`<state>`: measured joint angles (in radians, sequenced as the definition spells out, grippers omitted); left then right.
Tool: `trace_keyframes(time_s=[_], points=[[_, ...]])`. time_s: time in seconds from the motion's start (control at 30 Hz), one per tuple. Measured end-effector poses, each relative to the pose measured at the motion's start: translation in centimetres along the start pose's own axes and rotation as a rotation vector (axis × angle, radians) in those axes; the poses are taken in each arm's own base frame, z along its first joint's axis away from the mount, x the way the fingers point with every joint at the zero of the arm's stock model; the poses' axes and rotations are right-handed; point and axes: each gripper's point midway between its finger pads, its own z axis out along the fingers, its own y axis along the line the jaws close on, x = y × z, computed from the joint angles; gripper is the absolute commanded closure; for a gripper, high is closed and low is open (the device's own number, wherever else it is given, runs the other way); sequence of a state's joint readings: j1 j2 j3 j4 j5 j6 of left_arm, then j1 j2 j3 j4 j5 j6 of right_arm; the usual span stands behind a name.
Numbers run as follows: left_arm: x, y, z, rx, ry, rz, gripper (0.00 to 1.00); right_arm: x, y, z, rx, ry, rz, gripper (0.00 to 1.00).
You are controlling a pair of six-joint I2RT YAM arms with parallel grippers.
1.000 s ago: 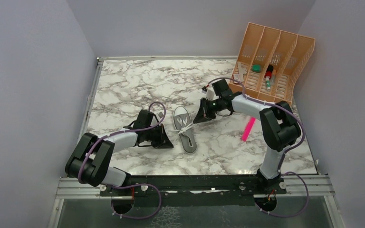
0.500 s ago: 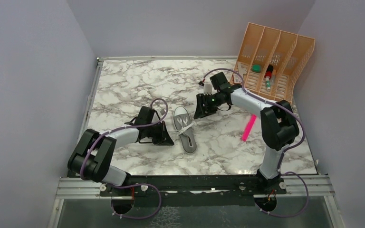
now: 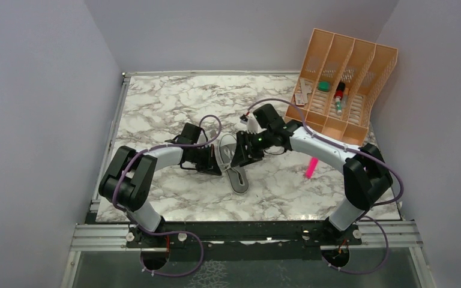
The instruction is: Tie the shoes
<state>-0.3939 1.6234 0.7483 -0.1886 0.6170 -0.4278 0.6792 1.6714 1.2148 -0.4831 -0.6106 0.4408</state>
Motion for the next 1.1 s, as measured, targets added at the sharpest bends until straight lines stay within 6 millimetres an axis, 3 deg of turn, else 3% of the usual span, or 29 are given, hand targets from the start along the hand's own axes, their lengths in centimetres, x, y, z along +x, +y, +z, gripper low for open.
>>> trace_keyframes(time_s=[0.17,0.43,0.7,0.83,1.1], points=[[0.2,0.2,0.0,-0.005,0.014,0.014,1.0,1.0,0.5,0.7,0.002,0.006,0.273,0.48],[0.3,0.2,-0.1,-0.005,0.02,0.009,1.0,0.1,2.6,3.3,0.114,-0.061,0.486,0.49],[0.1,-0.3,0.0,0.012,0.023,-0.007,1.0,0.4,1.7,4.8,0.272,-0.171,0.668,0.49],[0.0,-0.4,0.0,0.014,0.022,-0.007,1.0,0.6,0.2,5.4,0.368,-0.231,0.714,0.51],[0.1,-0.4,0.0,0.018,0.024,-0.006,1.0,1.0,-0.9,6.4,0.452,-0.301,0.776,0.59]])
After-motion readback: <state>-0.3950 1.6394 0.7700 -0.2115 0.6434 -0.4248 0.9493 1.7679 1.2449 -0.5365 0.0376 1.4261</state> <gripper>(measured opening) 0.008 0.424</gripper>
